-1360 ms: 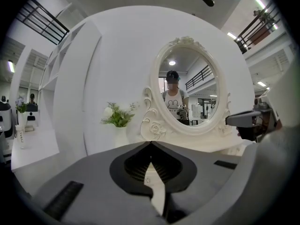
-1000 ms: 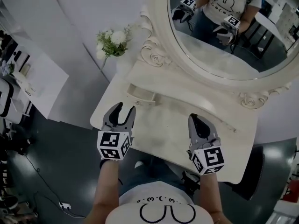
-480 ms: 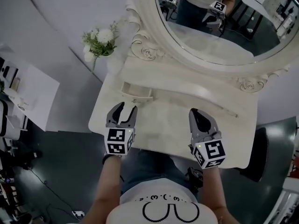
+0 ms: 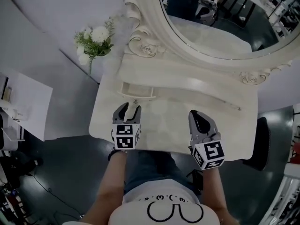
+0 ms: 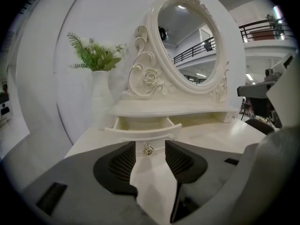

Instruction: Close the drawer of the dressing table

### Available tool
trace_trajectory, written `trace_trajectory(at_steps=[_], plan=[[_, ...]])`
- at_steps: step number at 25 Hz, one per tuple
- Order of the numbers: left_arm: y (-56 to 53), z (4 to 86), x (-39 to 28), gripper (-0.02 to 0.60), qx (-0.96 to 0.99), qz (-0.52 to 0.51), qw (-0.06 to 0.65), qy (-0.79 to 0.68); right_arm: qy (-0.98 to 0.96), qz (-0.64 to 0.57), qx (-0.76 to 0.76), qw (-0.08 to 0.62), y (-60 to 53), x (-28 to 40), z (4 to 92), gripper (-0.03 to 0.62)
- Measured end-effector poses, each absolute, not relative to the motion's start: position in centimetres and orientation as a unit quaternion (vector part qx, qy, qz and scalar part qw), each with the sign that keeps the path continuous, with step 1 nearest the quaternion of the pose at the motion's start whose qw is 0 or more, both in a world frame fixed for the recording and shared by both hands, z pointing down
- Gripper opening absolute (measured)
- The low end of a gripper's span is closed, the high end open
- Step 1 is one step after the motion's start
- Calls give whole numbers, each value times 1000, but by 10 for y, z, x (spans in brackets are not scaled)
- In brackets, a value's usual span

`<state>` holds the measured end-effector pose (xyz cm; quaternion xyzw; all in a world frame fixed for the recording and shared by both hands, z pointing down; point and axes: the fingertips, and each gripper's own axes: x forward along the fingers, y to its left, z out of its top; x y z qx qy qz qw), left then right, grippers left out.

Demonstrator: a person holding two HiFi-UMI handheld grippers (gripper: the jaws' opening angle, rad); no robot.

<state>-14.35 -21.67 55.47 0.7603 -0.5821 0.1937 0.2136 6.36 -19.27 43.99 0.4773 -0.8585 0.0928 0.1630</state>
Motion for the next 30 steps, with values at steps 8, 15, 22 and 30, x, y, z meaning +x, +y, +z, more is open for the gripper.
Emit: trace_trajectory(at_steps=[8,15,22,30], plan=[[-232,588,-138,190,751,193,244,-583,-843,111,494,182,-197,68,463,0],[-243,601,-140,163,736,206,247,-595,-836,123,498,194,-197,69,476,0],[-244,605,-144,106,735,229,232,-595,-839,123,492,199,-202,59,479,0],[-246,595,-146,104,736,227,233,-594,-841,111,494,192,-210,55,466,0]])
